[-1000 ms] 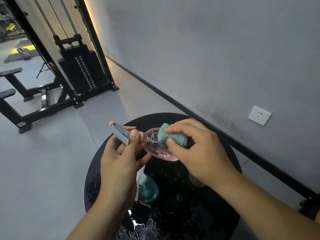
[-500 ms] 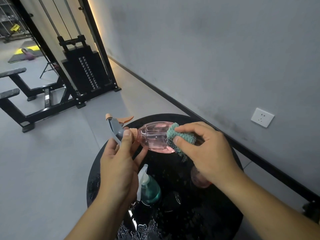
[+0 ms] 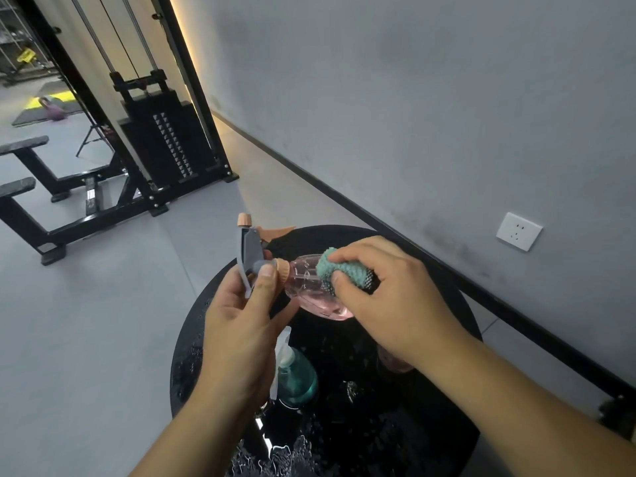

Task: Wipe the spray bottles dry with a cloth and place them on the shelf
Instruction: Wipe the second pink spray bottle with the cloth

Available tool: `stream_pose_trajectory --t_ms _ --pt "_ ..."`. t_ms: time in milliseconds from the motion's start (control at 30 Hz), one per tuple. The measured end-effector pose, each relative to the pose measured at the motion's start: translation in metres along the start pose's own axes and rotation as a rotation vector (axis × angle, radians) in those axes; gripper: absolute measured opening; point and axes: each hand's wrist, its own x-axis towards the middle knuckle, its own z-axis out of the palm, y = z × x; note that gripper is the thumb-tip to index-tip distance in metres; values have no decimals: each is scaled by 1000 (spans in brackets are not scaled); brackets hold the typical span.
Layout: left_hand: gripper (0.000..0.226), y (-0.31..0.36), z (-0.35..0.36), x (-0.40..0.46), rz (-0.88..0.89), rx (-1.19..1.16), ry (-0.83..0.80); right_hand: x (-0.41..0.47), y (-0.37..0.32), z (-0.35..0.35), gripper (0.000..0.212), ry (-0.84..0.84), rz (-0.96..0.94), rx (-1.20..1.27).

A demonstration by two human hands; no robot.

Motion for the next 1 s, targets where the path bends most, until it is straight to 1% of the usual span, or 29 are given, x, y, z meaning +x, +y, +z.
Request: stream_pose_trajectory --t_ms 100,167,267,333,433,500,667,700,800,900,1000 --pt "11 4 0 1 30 1 -4 1 4 -4 21 68 39 42" --pt "10 3 2 -1 39 19 -21 -2 -1 -1 23 28 19 58" --pt "15 -3 3 -5 43 80 -55 -4 -8 7 22 -13 -59 -7" --pt "14 -4 3 -6 50 93 -55 0 -8 5 17 9 -11 14" --pt "13 -2 0 -3 61 73 -34 7 -1 -5 13 50 131 72" --pt "15 0 -2 -2 72 65 -27 7 1 -7 13 59 153 90" --pt "20 -2 -3 -3 63 64 -41 0 -9 4 20 -18 10 94" --pt "19 -2 -3 -3 64 67 -40 0 -9 4 20 -23 13 92" --pt "14 2 -4 -1 69 39 -12 4 -2 -3 17 30 121 139" --pt "15 5 -8 3 77 6 18 5 7 -3 14 64 224 213" --pt "15 3 -6 2 76 9 13 1 3 3 19 114 162 241"
